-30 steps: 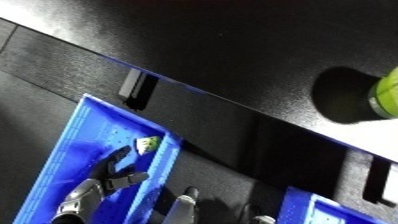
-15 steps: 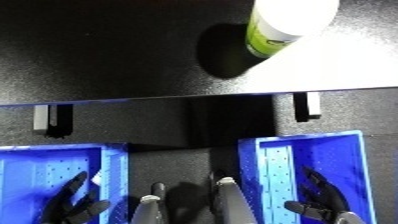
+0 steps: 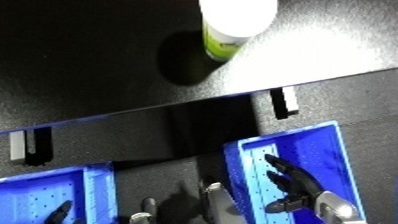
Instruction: Pick up the object and place it into the box
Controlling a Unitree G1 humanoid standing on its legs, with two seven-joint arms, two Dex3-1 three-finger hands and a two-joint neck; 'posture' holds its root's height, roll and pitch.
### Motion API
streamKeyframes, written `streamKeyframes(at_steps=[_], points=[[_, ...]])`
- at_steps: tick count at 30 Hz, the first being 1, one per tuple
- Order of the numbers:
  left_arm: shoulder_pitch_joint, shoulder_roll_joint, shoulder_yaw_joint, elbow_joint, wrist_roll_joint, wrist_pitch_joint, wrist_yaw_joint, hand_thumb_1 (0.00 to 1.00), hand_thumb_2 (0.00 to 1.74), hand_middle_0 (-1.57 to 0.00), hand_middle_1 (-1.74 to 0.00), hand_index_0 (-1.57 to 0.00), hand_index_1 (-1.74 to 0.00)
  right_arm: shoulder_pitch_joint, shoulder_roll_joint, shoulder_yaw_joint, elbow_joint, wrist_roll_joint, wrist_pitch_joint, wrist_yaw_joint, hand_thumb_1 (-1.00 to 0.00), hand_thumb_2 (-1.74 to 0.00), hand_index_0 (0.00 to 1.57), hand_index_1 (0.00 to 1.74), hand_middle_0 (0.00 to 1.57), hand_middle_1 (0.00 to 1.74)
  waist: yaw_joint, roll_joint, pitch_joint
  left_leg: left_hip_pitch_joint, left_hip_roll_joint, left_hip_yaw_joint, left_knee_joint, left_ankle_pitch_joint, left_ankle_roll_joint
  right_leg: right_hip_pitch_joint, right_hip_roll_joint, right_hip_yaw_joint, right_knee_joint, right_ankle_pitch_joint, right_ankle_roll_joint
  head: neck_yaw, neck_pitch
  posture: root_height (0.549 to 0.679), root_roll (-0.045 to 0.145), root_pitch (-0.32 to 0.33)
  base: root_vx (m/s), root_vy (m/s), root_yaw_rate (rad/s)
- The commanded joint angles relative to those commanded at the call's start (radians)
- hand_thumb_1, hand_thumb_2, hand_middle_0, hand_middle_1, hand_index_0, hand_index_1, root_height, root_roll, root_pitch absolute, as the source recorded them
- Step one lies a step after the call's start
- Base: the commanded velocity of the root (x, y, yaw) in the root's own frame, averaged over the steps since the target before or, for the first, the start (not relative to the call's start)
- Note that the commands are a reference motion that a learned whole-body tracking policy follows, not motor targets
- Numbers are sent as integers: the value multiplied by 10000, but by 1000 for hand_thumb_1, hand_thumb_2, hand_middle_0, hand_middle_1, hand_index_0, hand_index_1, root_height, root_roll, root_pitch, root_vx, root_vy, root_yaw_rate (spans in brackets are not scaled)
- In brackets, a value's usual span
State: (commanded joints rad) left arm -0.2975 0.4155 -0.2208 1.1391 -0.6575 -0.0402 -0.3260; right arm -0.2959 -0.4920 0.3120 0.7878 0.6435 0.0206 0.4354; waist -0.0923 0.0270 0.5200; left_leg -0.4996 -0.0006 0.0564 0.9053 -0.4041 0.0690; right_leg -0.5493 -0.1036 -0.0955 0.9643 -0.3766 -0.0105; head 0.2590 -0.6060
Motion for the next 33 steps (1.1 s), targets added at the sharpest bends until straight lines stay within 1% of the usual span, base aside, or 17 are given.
streamKeyframes(at_steps=[2, 4, 6, 7, 8, 10, 11, 12, 13, 15, 17, 20, 22, 24, 26, 28, 33], points=[[352, 97, 91, -229, 14, -73, 96, 0, 0, 0, 0, 0, 0, 609, -302, 77, -1712, 346, 617, 470, 0, 0, 0, 0, 0, 0, -76, -119, 0, -36, 58, -16, -12, 22, -5, -25, 5, -20, 15, -28, -11, -392, 261, 611, 44, 2, -6, -45, -91], [622, 226, 233, -288, 14, -175, 91, 0, 0, 0, 0, 0, 0, 1186, -570, 5, -3107, 764, 1020, 1189, 0, 0, 0, 0, 0, 0, -164, -252, 0, -84, 133, -20, -23, 53, -18, -64, 15, -40, 40, -53, -6, -698, 411, 611, 43, 7, -8, -38, -116], [795, 364, 370, -206, 10, -308, 9, 0, 0, 0, 0, 0, 0, 1647, -826, -206, -4210, 1253, 1350, 2148, 0, 0, 0, 0, 0, 0, -248, -377, 0, -130, 210, -16, -40, 87, -50, -99, 31, -64, 61, -73, 13, -957, 456, 610, 41, 12, -6, -32, -121], [878, 485, 437, -81, -39, -407, -79, 0, 0, 0, 0, 0, 0, 1925, -1078, -450, -5103, 1831, 1653, 3171, 0, 0, 0, 0, 0, 0, -317, -469, 0, -166, 280, -4, -41, 111, -100, -123, 41, -88, 81, -89, 38, -1146, 395, 610, 40, 14, 5, -16, -97], [878, 485, 437, -81, -39, -407, -79, 0, 0, 0, 0, 0, 0, 1925, -1078, -450, -5103, 1831, 1653, 3171, 0, 0, 0, 0, 0, 0, -317, -469, 0, -166, 280, -4, -41, 111, -100, -123, 41, -88, 81, -89, 38, -1146, 395, 610, 40, 14, 5, -16, -97], [926, 558, 435, 36, -124, -482, -129, 0, 0, 0, 0, 0, 0, 2092, -1296, -674, -5912, 2373, 1909, 4151, 0, 0, 0, 0, 0, 0, -374, -531, 0, -195, 342, 9, -12, 118, -151, -137, 40, -107, 103, -98, 62, -1264, 347, 610, 40, 15, 13, -6, -75], [960, 601, 403, 151, -202, -542, -169, 0, 0, 0, 0, 0, 0, 2162, -1447, -873, -6662, 2846, 2015, 4933, 0, 0, 0, 0, 0, 0, -416, -568, 0, -210, 399, 23, 31, 108, -196, -138, 28, -121, 122, -106, 85, -1354, 290, 610, 40, 15, 23, 3, -40], [960, 601, 403, 151, -202, -542, -169, 0, 0, 0, 0, 0, 0, 2162, -1447, -873, -6662, 2846, 2015, 4933, 0, 0, 0, 0, 0, 0, -416, -568, 0, -210, 399, 23, 31, 108, -196, -138, 28, -121, 122, -106, 85, -1354, 290, 610, 40, 15, 23, 3, -40], [956, 616, 361, 282, -240, -585, -204, 0, 0, 0, 0, 0, 0, 2102, -1533, -1051, -7369, 3400, 1912, 5461, 0, 0, 0, 0, 0, 0, -444, -589, 0, -212, 446, 37, 72, 89, -240, -125, 12, -129, 123, -110, 103, -1366, 191, 610, 41, 14, 24, 5, -20], [943, 596, 324, 421, -244, -629, -252, 0, 0, 0, 0, 0, 0, 1954, -1543, -1240, -7974, 4074, 1629, 5694, 0, 0, 0, 0, 0, 0, -465, -592, -6, -202, 479, 53, 106, 66, -277, -102, -1, -126, 112, -114, 111, -1346, 81, 610, 43, 13, 25, 10, -5], [950, 522, 299, 546, -228, -696, -305, 0, 0, 0, 0, 0, 0, 1767, -1466, -1486, -8443, 4822, 1205, 5757, 0, 0, 0, 0, 0, 0, -488, -575, -23, -185, 498, 69, 133, 35, -303, -74, -11, -114, 98, -124, 115, -1326, -24, 611, 46, 13, 30, 23, 5], [985, 347, 296, 639, -172, -767, -334, 0, 0, 0, 0, 0, 0, 1457, -1214, -1950, -8959, 5930, 480, 5606, 0, 0, 0, 0, 0, 0, -536, -518, -55, -161, 509, 101, 164, -19, -323, -47, -21, -79, 96, -148, 118, -1330, -232, 611, 51, 11, 31, 45, 3], [1014, 229, 319, 640, -132, -746, -313, 0, 0, 0, 0, 0, 0, 1233, -980, -2334, -9188, 6603, -38, 5316, 0, 0, 0, 0, 0, 0, -580, -468, -78, -152, 503, 122, 196, -59, -325, -33, -30, -50, 107, -163, 121, -1297, -384, 611, 54, 9, 35, 55, 6], [1041, 133, 355, 651, -95, -703, -307, 0, 0, 0, 0, 0, 0, 991, -735, -2767, -9282, 7062, -598, 4850, 0, 0, 0, 0, 0, 0, -617, -411, -99, -140, 487, 144, 228, -98, -322, -9, -45, -22, 107, -173, 120, -1247, -517, 612, 57, 7, 37, 53, 21], [1065, 67, 403, 669, -50, -659, -332, 0, 0, 0, 0, 0, 0, 756, -510, -3221, -9294, 7206, -1145, 4300, 0, 0, 0, 0, 0, 0, -640, -351, -109, -119, 468, 171, 245, -130, -318, 22, -58, 1, 94, -176, 113, -1211, -612, 612, 61, 5, 31, 49, 25], [1108, 27, 459, 680, -18, -627, -382, 0, 0, 0, 0, 0, 0, 544, -386, -3631, -9227, 7017, -1697, 3679, 0, 0, 0, 0, 0, 0, -659, -298, -115, -85, 447, 199, 241, -148, -320, 49, -66, 21, 72, -172, 102, -1157, -728, 613, 63, 3, 29, 48, 20], [1282, -57, 498, 603, -12, -547, -462, 0, 0, 0, 0, 0, 0, 42, -511, -4381, -9019, 6000, -3119, 1869, 0, 0, 0, 0, 0, 0, -683, -166, -109, 40, 404, 272, 184, -145, -303, 122, -59, 76, 12, -163, 49, -996, -949, 614, 68, -4, 28, 49, 7]])
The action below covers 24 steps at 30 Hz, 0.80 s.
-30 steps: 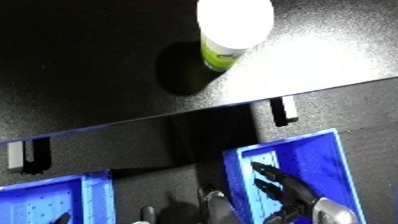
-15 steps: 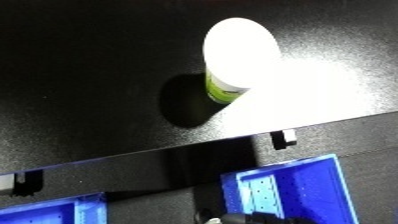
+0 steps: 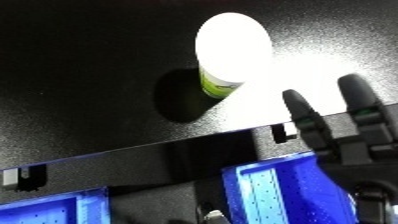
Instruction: Pick up the object and place it into the box
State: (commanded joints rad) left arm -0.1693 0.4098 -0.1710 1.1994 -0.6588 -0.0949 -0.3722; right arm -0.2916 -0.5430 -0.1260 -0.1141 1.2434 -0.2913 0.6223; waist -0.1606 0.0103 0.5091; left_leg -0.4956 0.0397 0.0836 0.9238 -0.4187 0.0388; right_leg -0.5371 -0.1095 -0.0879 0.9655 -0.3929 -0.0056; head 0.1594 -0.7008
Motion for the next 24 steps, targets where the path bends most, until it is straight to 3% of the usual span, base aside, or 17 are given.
streamKeyframes(at_steps=[1, 2, 4, 5, 6, 7, 13, 18, 24], points=[[27, -15, -11, -25, -2, 16, -5, 0, 0, 0, 0, 0, 0, -111, -69, -87, 23, -235, -231, -377, 0, 0, 0, 0, 0, 0, 4, 20, -1, 30, -8, 13, -26, 8, 3, 23, 9, 10, -23, 3, -11, 30, -26, 614, 69, -5, 25, 37, 2], [27, -15, -11, -25, -2, 16, -5, 0, 0, 0, 0, 0, 0, -111, -69, -87, 23, -235, -231, -377, 0, 0, 0, 0, 0, 0, 4, 20, -1, 30, -8, 13, -26, 8, 3, 23, 9, 10, -23, 3, -11, 30, -26, 614, 69, -5, 25, 37, 2], [64, -56, -44, -92, -11, 61, 6, 0, 0, 0, 0, 0, 0, -364, -232, -214, 77, -981, -578, -1319, 0, 0, 0, 0, 0, 0, 13, 61, 4, 92, -19, 35, -91, 34, 0, 72, 23, 26, -74, 14, -23, 111, -63, 615, 70, -8, 24, 34, 7], [78, -99, -89, -189, -12, 128, 56, 0, 0, 0, 0, 0, 0, -630, -439, -255, 144, -1936, -666, -2375, 0, 0, 0, 0, 0, 0, 33, 92, 20, 148, -38, 48, -161, 72, -5, 123, 43, 43, -140, 34, -39, 174, -59, 615, 71, -11, 11, 23, 6], [78, -99, -89, -189, -12, 128, 56, 0, 0, 0, 0, 0, 0, -630, -439, -255, 144, -1936, -666, -2375, 0, 0, 0, 0, 0, 0, 33, 92, 20, 148, -38, 48, -161, 72, -5, 123, 43, 43, -140, 34, -39, 174, -59, 615, 71, -11, 11, 23, 6], [75, -136, -150, -284, -18, 197, 126, 0, 0, 0, 0, 0, 0, -906, -692, -168, 220, -2924, -498, -3431, 0, 0, 0, 0, 0, 0, 65, 114, 46, 192, -59, 50, -229, 120, -3, 157, 64, 58, -200, 60, -61, 231, -33, 616, 72, -13, -2, 17, 4], [20, -210, -373, -453, 17, 303, 332, 0, 0, 0, 0, 0, 0, -1857, -1321, 641, 567, -4837, 736, -5778, 0, 0, 0, 0, 0, 0, 241, 122, 104, 274, -95, 2, -377, 240, 9, 240, 99, 65, -332, 110, -124, 537, 68, 617, 72, -19, -4, -3, 26], [-70, -256, -564, -494, 59, 321, 453, 0, 0, 0, 0, 0, 0, -2796, -1554, 1587, 1054, -5639, 1799, -6804, 0, 0, 0, 0, 0, 0, 435, 158, 109, 265, -155, -78, -452, 305, 31, 244, 92, 48, -321, 77, -189, 832, 281, 616, 71, -20, -6, -9, 49], [-209, -323, -669, -380, 301, 336, 530, 0, 0, 0, 0, 0, 0, -3779, -1491, 2467, 1720, -5969, 2615, -7245, 0, 0, 0, 0, 0, 0, 702, 194, 109, 242, -226, -190, -417, 297, 64, 226, 37, 15, -200, -6, -258, 1316, 467, 614, 71, -24, 0, -17, 84]])
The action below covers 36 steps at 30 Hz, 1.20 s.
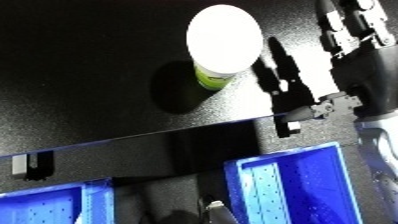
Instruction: Pick up the object and place it into the box
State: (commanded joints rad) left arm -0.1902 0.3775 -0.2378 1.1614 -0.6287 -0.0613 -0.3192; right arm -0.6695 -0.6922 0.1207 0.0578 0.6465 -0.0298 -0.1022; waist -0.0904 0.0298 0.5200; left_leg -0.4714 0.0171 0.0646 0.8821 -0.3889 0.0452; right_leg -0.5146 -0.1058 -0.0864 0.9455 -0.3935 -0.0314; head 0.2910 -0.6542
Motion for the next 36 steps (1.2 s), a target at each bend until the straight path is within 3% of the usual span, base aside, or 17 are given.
streamKeyframes(at_steps=[10, 18, 28, 35, 36], points=[[-161, -52, -173, 3, 159, 124, 35, 0, 0, 0, 0, 0, 0, -1241, 274, 938, 895, 142, 574, -178, 0, 0, 0, 0, 0, 0, 292, 122, 0, -60, -83, -85, 73, -11, 30, -69, -101, -40, 191, -102, -71, 816, 727, 611, 70, -26, 14, -3, 72], [-229, -120, -258, -31, 205, 280, 86, 0, 0, 0, 0, 0, 0, -1943, 516, 1464, 901, 345, 984, -74, 0, 0, 0, 0, 0, 0, 412, 192, -3, -158, -133, -97, 129, 11, -2, -179, -109, -17, 289, -137, -104, 1398, 1033, 610, 72, -23, 6, 6, 47], [-286, -327, -375, -182, 139, 420, 225, 0, 0, 0, 0, 0, 0, -2283, 966, 1887, 628, 353, 1315, 29, -500, -870, 785, 870, 785, 870, 430, 310, -37, -137, -189, -57, 58, 50, -47, -264, -87, 85, 333, -176, -138, 1777, 1150, 609, 78, -19, 7, 18, 25], [-243, -394, -366, -211, 138, 426, 291, 0, 0, 0, 0, 0, 0, -2074, 918, 1840, 450, 395, 1392, -18, -850, -1479, 1334, 1479, 1334, 1479, 364, 320, -34, -127, -169, -19, -43, 98, -73, -311, -67, 132, 257, -127, -125, 1900, 1244, 610, 79, -13, -7, 7, 1], [-231, -396, -361, -212, 130, 417, 297, 0, 0, 0, 0, 0, 0, -2011, 884, 1803, 416, 367, 1369, -7, -850, -1479, 1334, 1479, 1334, 1479, 345, 317, -30, -127, -161, -12, -54, 101, -75, -322, -61, 140, 247, -118, -119, 1913, 1259, 610, 79, -12, -16, 4, -29]])
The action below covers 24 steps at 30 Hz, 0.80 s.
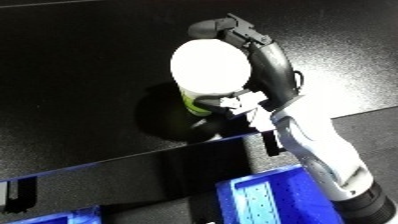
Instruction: Pick up the object and place it into the box
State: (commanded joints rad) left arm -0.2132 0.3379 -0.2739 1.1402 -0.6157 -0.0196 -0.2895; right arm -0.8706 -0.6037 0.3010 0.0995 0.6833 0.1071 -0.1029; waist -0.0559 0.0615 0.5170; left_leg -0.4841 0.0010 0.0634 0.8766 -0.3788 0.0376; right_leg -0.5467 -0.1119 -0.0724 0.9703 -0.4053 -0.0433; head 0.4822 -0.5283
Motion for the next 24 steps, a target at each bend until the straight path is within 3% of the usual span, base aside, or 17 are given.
streamKeyframes(at_steps=[8, 15, 18, 19, 21, 24], points=[[136, 41, 181, -27, -106, -111, -61, 0, 0, 0, 0, 0, 0, 782, -523, -566, -669, -258, -503, 165, -850, -1479, 1334, 1479, 1334, 1479, -252, -33, 29, 6, 49, 77, -58, -32, 6, -98, 109, 88, -23, 14, 25, -81, 161, 611, 78, -2, -14, 15, -64], [404, 35, 504, 36, -386, -374, -148, 0, 0, 0, 0, 0, 0, 2339, -1050, -1762, -1940, -625, -1620, 368, -850, -1479, 1334, 1479, 1334, 1479, -696, -144, 30, 28, 181, 277, -196, -40, -26, -157, 293, 176, -148, 61, 91, -369, 476, 613, 77, 14, -18, 33, -139], [516, 46, 632, 76, -471, -463, -207, 0, 0, 0, 0, 0, 0, 2934, -1240, -2201, -2350, -299, -1967, 849, -850, -1479, 1334, 1479, 1334, 1479, -836, -173, 30, 31, 225, 342, -216, -59, -32, -188, 341, 203, -173, 70, 106, -435, 555, 613, 77, 19, -21, 40, -142], [625, 77, 771, 127, -536, -559, -287, 0, 0, 0, 0, 0, 0, 3578, -1394, -2632, -2736, 537, -2100, 1760, -850, -1479, 1334, 1479, 1334, 1479, -968, -213, 30, 31, 271, 405, -225, -84, -46, -215, 384, 227, -199, 78, 123, -503, 532, 613, 77, 23, -26, 30, -109], [708, 133, 916, 166, -588, -617, -358, 0, 0, 0, 0, 0, 0, 4242, -1492, -3027, -2994, 1586, -2202, 2807, -850, -1479, 1334, 1479, 1334, 1479, -1104, -268, 30, 34, 316, 466, -221, -120, -66, -234, 429, 248, -230, 90, 146, -531, 543, 614, 77, 27, -26, 22, -105], [798, 221, 1063, 212, -698, -675, -420, 0, 0, 0, 0, 0, 0, 5086, -1438, -3556, -2992, 2605, -2762, 3615, -850, -1479, 1334, 1479, 1334, 1479, -1287, -342, 30, 50, 384, 553, -196, -187, -85, -248, 494, 273, -274, 113, 189, -430, 579, 614, 76, 32, -23, 11, -95]])
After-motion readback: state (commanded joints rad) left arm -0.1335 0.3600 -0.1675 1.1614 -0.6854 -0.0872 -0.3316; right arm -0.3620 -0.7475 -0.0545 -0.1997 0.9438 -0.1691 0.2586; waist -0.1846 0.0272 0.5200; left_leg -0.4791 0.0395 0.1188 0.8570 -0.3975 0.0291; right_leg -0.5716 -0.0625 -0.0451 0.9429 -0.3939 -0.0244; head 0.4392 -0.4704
